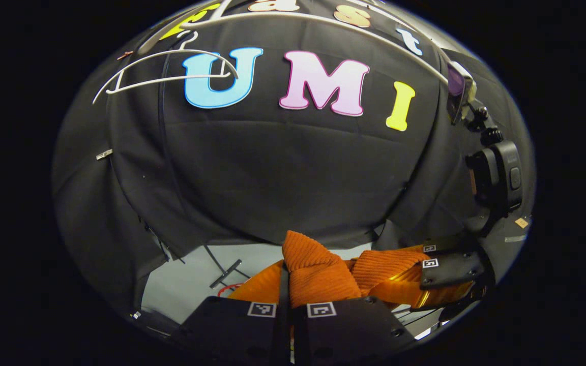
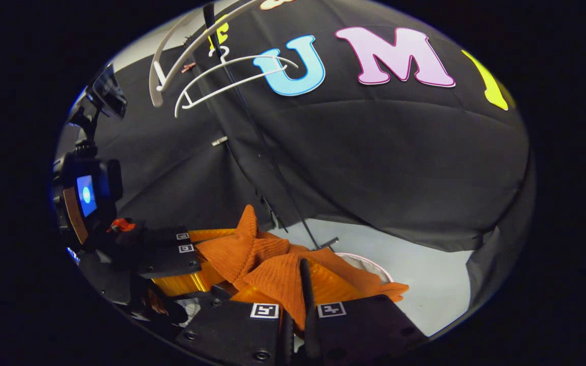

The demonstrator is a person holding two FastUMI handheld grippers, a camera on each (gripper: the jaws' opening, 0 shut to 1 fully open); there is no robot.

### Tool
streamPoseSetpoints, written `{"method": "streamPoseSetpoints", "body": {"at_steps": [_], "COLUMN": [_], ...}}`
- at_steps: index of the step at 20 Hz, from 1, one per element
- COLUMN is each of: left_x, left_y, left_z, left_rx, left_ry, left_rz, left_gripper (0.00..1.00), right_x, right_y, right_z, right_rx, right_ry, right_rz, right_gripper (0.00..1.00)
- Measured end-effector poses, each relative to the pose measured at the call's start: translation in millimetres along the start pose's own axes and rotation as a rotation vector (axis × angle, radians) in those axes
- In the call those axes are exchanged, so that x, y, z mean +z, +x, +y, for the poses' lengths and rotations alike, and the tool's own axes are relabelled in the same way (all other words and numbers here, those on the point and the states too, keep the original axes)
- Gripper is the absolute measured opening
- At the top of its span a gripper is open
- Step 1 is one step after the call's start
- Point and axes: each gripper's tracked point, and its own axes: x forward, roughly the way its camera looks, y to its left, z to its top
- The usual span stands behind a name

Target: Grasp the clothes on the hanger with both hands and then place them into the laundry hamper below.

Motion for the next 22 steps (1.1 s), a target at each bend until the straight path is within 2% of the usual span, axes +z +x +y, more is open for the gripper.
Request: {"method": "streamPoseSetpoints", "body": {"at_steps": [1, 2, 3, 4, 7, 8, 11, 16, 18, 22], "left_x": [-6, -15, -23, -30, -35, -34, -31, -30, -26, -20], "left_y": [-3, 2, 6, 8, 4, 2, -2, -15, -19, -30], "left_z": [1, 1, 3, 7, 16, 18, 24, 25, 23, 23], "left_rx": [-0.004, -0.005, 0.001, 0.013, 0.044, 0.051, 0.071, 0.077, 0.079, 0.090], "left_ry": [0.008, 0.013, 0.017, 0.025, 0.035, 0.032, 0.030, 0.023, 0.035, 0.069], "left_rz": [0.030, 0.061, 0.094, 0.120, 0.139, 0.135, 0.120, 0.089, 0.067, 0.039], "left_gripper": [0.10, 0.25, 0.19, 0.39, 0.96, 0.99, 0.99, 0.99, 0.99, 0.99], "right_x": [-9, -14, -17, -18, -19, -17, -22, -23, -22, -23], "right_y": [9, 9, 9, 6, -2, -3, -4, -10, -12, -17], "right_z": [-7, -14, -19, -22, -23, -26, -32, -29, -26, -20], "right_rx": [-0.023, -0.049, -0.059, -0.069, -0.064, -0.073, -0.082, -0.081, -0.076, -0.085], "right_ry": [-0.025, -0.057, -0.079, -0.092, -0.084, -0.094, -0.106, -0.090, -0.100, -0.141], "right_rz": [0.020, 0.041, 0.055, 0.064, 0.057, 0.055, 0.060, 0.052, 0.044, 0.041], "right_gripper": [0.09, 0.17, 0.20, 0.27, 0.75, 0.79, 0.89, 0.93, 0.97, 0.99]}}
